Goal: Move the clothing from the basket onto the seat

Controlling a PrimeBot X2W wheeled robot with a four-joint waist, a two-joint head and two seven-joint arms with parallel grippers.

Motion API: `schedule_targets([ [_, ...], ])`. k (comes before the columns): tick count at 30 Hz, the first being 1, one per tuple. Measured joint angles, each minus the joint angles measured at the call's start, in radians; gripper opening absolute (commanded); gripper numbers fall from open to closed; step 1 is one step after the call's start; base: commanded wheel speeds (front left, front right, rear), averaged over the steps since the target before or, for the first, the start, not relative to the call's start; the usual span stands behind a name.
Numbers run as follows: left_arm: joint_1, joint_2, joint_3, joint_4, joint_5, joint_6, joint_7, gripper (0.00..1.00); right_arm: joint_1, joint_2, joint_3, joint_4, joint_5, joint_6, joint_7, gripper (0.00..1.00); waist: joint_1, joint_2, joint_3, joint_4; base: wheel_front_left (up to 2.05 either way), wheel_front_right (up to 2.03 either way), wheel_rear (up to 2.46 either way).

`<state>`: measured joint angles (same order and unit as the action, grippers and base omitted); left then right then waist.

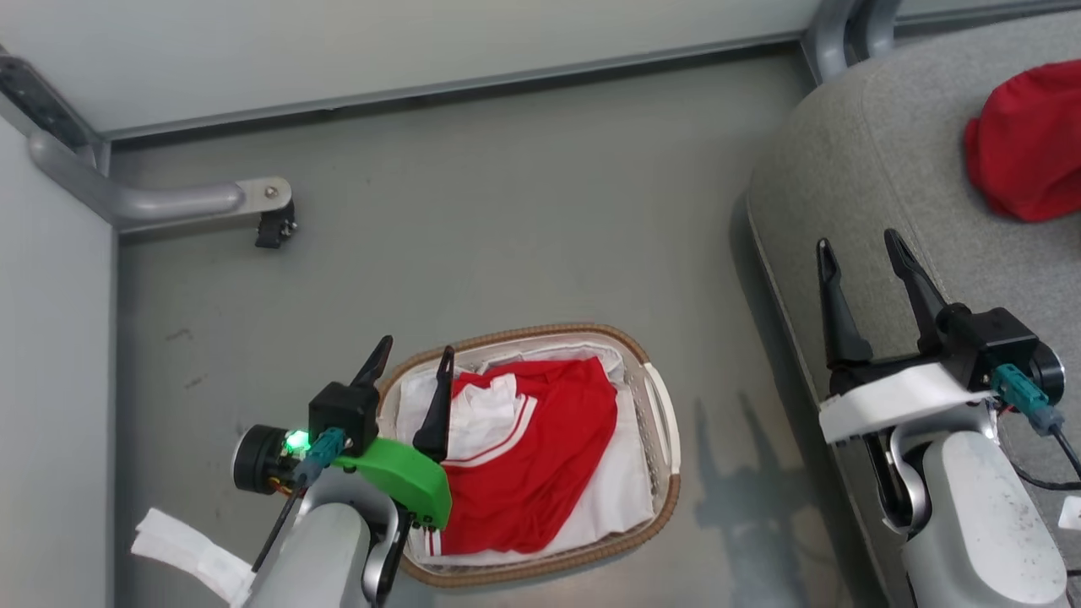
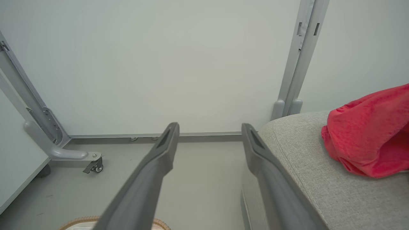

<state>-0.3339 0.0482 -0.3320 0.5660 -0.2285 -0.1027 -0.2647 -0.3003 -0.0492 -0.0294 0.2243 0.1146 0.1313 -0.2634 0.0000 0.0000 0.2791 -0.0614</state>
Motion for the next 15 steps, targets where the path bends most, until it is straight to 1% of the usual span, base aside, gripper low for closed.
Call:
schedule_targets([
  [5,-0.097,-0.001,-0.077,0.141,0.042,-0.012,0.000,1.00,-0.049,0.000,0.015,-0.018,0.011,0.000,0.000,1.00,0.0000,0.0000,0.093,-0.032,0.00,0.00,0.00],
  [10,-0.191,-0.002,-0.150,0.258,0.055,-0.020,0.000,1.00,-0.093,-0.001,0.036,-0.033,0.035,0.000,0.000,1.00,0.0001,0.0000,0.189,-0.069,0.00,0.00,0.00],
  [15,-0.257,-0.002,-0.190,0.392,0.063,-0.022,0.000,1.00,-0.123,-0.001,0.062,-0.048,0.062,0.000,0.000,1.00,0.0001,0.0000,0.277,-0.110,0.00,0.00,0.00],
])
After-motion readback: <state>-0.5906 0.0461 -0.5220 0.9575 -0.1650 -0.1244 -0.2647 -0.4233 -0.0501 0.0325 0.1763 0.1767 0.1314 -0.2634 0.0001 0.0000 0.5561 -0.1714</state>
